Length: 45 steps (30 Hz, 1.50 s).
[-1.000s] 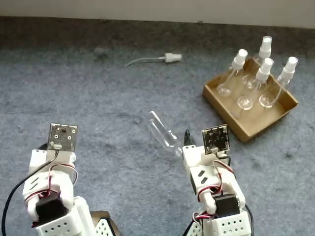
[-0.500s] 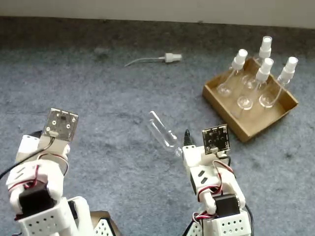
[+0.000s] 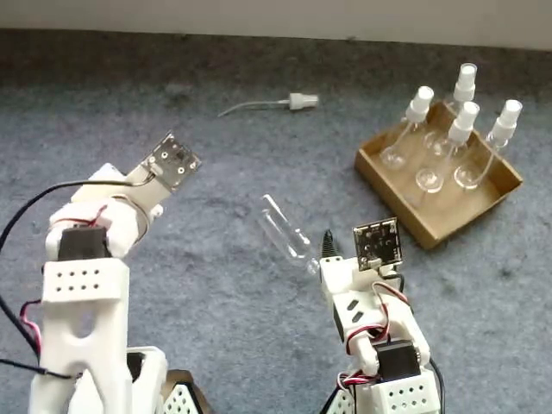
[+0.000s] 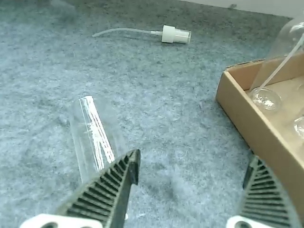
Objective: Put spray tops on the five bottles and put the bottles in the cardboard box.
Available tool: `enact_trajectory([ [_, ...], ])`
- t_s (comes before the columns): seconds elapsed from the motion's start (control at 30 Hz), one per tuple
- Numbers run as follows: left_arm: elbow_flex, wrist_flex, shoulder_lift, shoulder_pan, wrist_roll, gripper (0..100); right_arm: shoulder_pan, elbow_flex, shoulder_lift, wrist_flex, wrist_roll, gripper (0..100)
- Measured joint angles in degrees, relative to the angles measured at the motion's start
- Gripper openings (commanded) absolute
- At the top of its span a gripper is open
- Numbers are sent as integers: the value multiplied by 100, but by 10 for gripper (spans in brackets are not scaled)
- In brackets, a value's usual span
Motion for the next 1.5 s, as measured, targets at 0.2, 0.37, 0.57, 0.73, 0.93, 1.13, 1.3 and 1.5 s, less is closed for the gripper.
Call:
enact_trajectory([
  [0.2, -1240, -18, 1495, 299, -44, 8, 0, 0, 0, 0, 0, 313],
  [0.37, -2391, -18, 2884, 448, -44, 8, 0, 0, 0, 0, 0, 313],
  [0.57, -3833, -18, 4422, 677, -44, 8, 0, 0, 0, 0, 0, 313],
  [0.73, -4967, -18, 5626, 967, -44, 8, 0, 0, 0, 0, 0, 313],
  [0.93, -6374, -26, 7033, 1187, -44, 88, 0, 0, 0, 0, 0, 313],
  [1.13, -7745, -26, 8440, 1222, -79, 135, 0, 0, 0, 0, 0, 313],
  [1.3, -9002, -141, 9530, 1284, -79, 136, 0, 0, 0, 0, 0, 313],
  [1.5, -10549, -985, 11051, 1442, -79, 136, 0, 0, 0, 0, 0, 313],
])
